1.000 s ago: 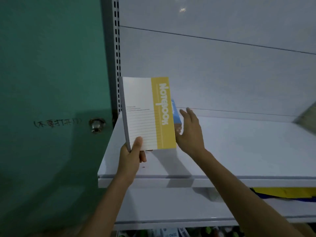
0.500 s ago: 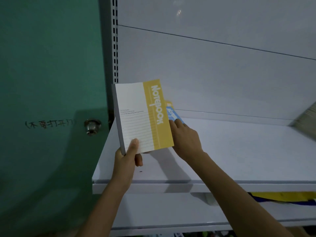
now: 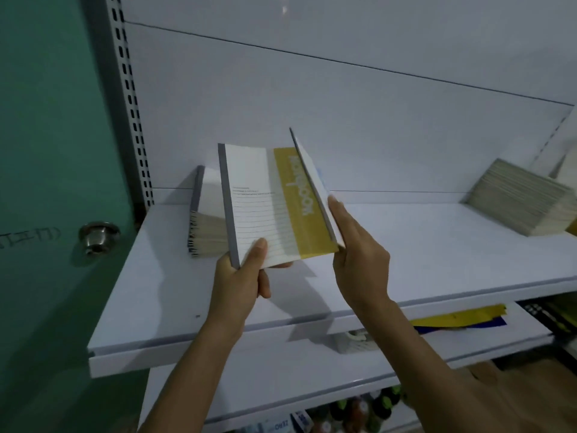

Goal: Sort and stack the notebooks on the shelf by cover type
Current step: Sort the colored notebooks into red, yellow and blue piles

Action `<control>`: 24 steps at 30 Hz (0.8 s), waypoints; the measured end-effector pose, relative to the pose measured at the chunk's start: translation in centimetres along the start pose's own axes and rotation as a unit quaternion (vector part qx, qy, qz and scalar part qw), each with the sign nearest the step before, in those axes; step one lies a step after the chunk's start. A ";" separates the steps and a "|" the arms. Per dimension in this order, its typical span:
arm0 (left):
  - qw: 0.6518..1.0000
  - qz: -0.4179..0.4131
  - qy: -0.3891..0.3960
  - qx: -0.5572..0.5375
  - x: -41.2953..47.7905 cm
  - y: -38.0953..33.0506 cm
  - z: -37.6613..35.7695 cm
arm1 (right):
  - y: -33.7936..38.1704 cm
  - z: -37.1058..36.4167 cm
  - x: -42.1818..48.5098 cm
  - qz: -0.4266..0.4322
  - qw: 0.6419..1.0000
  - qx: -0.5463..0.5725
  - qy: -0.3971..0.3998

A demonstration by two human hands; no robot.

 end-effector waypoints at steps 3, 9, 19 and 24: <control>0.999 0.009 0.005 0.039 0.4 1.8 -3.2 | -3.5 0.6 -0.8 0.027 0.997 -0.068 0.001; 0.993 0.004 0.042 0.113 0.4 7.1 -12.1 | -13.6 -0.6 -3.1 0.053 0.987 -0.116 0.096; 0.962 0.016 0.076 0.263 4.6 16.8 -29.0 | -37.7 -2.4 -6.6 -0.186 0.934 -0.078 0.295; 0.946 0.006 0.052 0.321 6.8 19.7 -33.4 | -45.5 -4.0 -6.4 -0.172 0.923 -0.033 0.343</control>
Point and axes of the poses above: each hand's wrist, its own x-axis towards the middle knuckle, its own z-axis out of the back of the hand, y = z × x, the point moved 8 cm from there along x, towards the middle knuckle, and after that the axes turned 13 degrees about -x, right-handed, at the moved point
